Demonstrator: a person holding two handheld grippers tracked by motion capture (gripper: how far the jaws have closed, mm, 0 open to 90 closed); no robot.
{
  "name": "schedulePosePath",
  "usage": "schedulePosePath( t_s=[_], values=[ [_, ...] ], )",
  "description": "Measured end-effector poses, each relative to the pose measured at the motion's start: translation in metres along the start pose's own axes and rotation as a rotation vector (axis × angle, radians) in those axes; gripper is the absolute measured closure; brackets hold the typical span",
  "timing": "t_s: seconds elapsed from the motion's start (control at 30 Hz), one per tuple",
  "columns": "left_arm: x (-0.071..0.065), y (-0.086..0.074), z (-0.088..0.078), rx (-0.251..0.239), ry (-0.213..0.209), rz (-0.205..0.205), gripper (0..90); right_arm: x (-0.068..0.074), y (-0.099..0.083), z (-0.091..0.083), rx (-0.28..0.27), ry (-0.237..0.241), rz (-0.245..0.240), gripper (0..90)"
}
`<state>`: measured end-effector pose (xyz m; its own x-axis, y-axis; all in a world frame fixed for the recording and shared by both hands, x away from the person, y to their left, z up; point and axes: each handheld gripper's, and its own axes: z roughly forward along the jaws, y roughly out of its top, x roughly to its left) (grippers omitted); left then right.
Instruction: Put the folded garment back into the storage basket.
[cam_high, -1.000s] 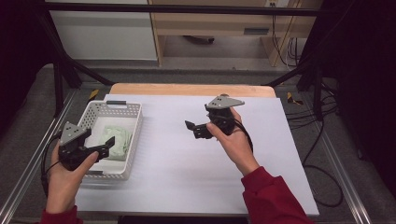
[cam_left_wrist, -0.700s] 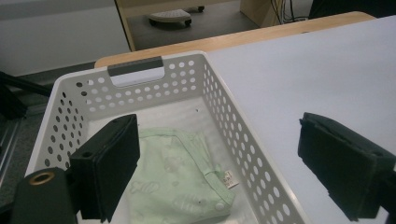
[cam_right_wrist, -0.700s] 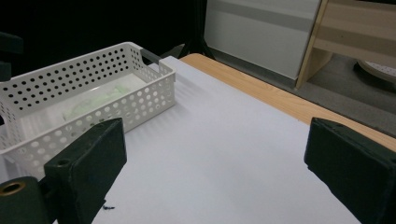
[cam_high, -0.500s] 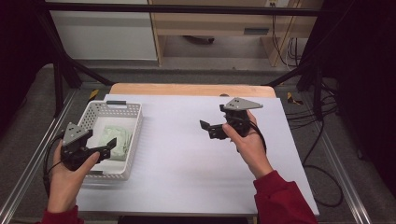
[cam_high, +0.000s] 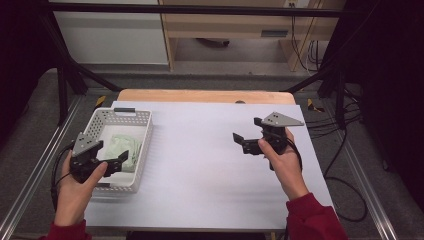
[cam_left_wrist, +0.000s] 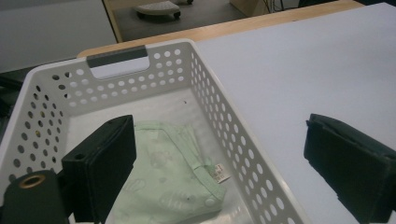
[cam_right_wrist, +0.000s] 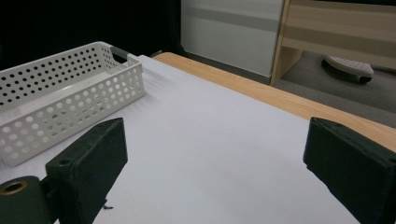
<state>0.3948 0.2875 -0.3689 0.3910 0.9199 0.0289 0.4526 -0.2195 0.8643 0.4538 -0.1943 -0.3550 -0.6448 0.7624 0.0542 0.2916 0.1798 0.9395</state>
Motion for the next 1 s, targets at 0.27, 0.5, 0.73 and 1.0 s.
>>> schedulePosePath(
  t_s=[0.27,0.5,0.73,1.0],
  values=[
    [-0.005,-0.005,0.011,0.005,-0.019,0.002,8.7,-0.011,-0.037,-0.016,0.015,-0.035,0.018,7.5],
    [-0.007,-0.008,0.015,0.018,-0.022,0.004,8.4,-0.015,-0.068,-0.032,0.005,-0.034,0.031,8.0],
    [-0.007,-0.011,0.019,0.026,-0.015,0.001,8.4,-0.019,-0.099,-0.04,0.003,-0.04,0.076,8.0],
    [-0.008,-0.011,0.016,-0.009,-0.015,0.001,8.4,-0.018,-0.121,-0.047,0.006,-0.05,0.092,8.2]
  ],
)
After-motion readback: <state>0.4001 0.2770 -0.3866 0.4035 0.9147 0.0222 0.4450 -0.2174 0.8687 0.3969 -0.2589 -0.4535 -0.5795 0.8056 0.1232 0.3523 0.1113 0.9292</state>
